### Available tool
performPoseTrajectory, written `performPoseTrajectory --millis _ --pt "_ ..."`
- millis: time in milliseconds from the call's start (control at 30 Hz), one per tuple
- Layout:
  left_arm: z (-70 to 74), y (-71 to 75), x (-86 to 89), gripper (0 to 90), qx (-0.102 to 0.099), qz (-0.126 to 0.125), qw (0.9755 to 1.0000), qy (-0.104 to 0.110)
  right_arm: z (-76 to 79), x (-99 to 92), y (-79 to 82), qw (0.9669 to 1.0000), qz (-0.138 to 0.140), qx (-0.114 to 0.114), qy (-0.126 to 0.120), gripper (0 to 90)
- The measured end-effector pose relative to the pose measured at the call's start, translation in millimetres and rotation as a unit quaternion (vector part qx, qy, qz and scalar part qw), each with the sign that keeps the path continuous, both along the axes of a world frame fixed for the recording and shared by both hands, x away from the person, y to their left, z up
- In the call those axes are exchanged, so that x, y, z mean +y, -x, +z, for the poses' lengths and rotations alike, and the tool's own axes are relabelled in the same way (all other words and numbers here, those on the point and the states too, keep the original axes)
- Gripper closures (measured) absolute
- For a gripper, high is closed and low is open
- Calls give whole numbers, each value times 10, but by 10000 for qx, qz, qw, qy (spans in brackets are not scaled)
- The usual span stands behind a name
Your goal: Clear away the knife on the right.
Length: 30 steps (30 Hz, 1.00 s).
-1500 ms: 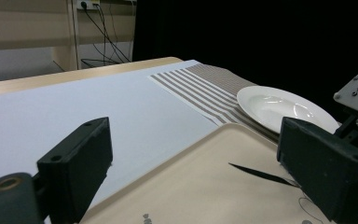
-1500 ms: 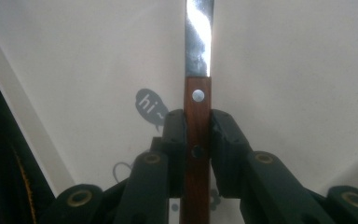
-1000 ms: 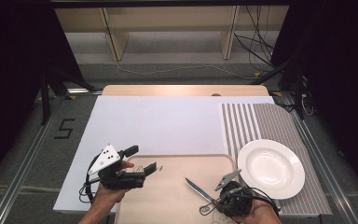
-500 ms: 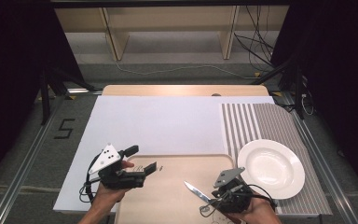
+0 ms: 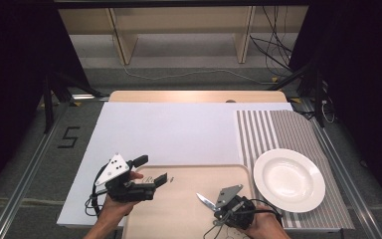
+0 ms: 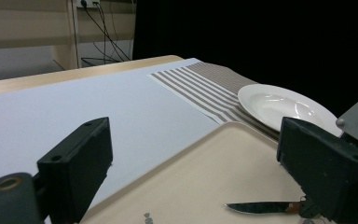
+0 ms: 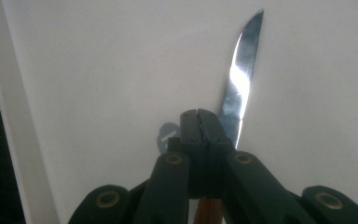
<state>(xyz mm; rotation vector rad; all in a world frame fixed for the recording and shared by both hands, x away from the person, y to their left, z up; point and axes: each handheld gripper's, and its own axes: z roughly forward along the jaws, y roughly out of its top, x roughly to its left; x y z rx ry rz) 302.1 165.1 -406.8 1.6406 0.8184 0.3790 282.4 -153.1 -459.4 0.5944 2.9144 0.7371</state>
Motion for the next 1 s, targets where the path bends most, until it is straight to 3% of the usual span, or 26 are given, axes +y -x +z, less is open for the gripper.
performPoseTrajectory --millis 167,800,1000 --pt "3 6 1 104 -11 0 10000 1 -50 14 18 9996 59 61 255 900" --pt "6 9 -1 106 -2 15 10000 -18 -6 -175 1 9974 -98 -81 711 900" --pt "5 7 -4 106 3 6 10000 -13 1 -276 -52 9965 -281 -115 781 900"
